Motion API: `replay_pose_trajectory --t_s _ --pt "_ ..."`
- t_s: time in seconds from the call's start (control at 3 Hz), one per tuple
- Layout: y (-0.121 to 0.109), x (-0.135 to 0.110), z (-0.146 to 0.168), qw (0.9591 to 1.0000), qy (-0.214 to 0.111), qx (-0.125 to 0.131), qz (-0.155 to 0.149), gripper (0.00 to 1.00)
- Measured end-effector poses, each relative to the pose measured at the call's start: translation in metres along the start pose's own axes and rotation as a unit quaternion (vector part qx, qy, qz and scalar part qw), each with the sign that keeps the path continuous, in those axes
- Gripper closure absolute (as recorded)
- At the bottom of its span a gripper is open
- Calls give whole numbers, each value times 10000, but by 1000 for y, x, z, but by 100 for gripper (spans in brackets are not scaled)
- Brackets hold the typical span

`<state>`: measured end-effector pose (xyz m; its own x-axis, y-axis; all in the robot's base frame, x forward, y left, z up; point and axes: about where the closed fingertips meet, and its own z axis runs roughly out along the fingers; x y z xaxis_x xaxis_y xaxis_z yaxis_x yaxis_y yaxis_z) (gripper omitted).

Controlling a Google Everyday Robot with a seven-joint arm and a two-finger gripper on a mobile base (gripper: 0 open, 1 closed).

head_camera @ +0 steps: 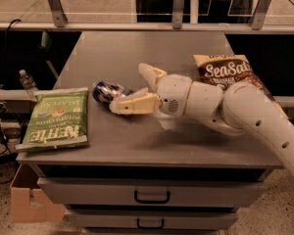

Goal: Place pepsi can upright

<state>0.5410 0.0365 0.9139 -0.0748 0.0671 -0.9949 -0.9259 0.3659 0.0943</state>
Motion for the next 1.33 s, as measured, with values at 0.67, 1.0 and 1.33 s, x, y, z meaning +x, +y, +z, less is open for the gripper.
replay_pose_trajectory --t_s 0.67,1.0,1.33 --pt "-5 2 -11 9983 446 360 -29 0" --pt "-12 -3 4 9894 1254 696 -217 0" --pt "-9 2 31 9636 2473 874 -520 0"
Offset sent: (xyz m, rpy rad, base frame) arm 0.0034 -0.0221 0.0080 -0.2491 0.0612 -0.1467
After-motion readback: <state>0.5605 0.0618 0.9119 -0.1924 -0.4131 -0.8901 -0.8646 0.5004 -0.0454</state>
